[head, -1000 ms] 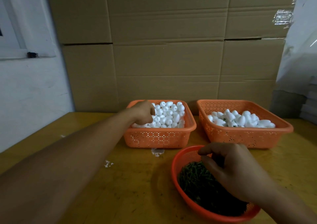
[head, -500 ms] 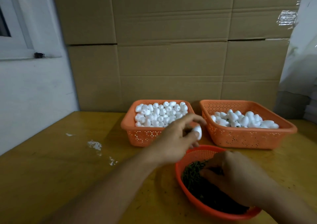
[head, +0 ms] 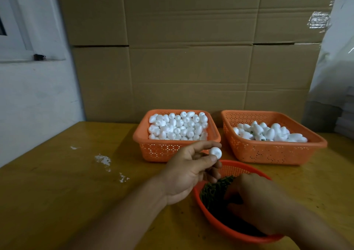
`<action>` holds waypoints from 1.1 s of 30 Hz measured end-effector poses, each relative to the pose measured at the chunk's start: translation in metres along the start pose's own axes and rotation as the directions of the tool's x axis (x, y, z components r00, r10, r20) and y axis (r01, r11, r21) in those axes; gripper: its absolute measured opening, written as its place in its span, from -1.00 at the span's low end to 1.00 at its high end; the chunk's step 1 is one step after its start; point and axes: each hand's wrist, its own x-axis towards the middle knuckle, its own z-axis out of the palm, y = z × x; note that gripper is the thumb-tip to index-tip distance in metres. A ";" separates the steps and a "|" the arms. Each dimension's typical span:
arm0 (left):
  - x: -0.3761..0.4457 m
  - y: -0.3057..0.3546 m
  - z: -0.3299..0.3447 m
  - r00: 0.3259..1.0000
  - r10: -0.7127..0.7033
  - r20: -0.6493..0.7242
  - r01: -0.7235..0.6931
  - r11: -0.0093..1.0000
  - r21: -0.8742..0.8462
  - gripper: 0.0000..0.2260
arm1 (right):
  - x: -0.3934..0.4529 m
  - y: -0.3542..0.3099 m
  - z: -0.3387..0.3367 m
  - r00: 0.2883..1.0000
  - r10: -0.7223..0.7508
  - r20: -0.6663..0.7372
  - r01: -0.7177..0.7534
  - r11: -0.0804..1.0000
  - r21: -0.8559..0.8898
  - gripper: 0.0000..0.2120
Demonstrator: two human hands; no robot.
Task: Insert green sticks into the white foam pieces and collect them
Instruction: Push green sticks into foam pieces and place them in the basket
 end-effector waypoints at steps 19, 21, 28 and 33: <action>0.001 -0.003 0.003 0.998 0.010 -0.069 -0.014 0.998 -0.056 -0.80 | 0.001 0.008 -0.005 0.912 0.153 -0.381 0.236 0.562 0.792 -0.64; 0.000 -0.003 0.002 0.998 0.002 -0.069 -0.005 0.999 -0.045 -0.83 | 0.001 0.003 -0.006 0.892 0.180 -0.416 0.268 0.529 0.805 -0.57; -0.002 -0.001 0.004 0.996 -0.019 -0.085 0.018 1.000 -0.014 -0.92 | -0.002 -0.001 -0.013 0.806 0.367 -0.465 0.324 0.383 0.865 -0.67; -0.002 0.000 0.007 0.996 -0.004 -0.089 0.005 1.000 0.013 -0.86 | -0.002 -0.004 -0.012 0.900 0.286 -0.330 0.270 0.229 0.935 -0.84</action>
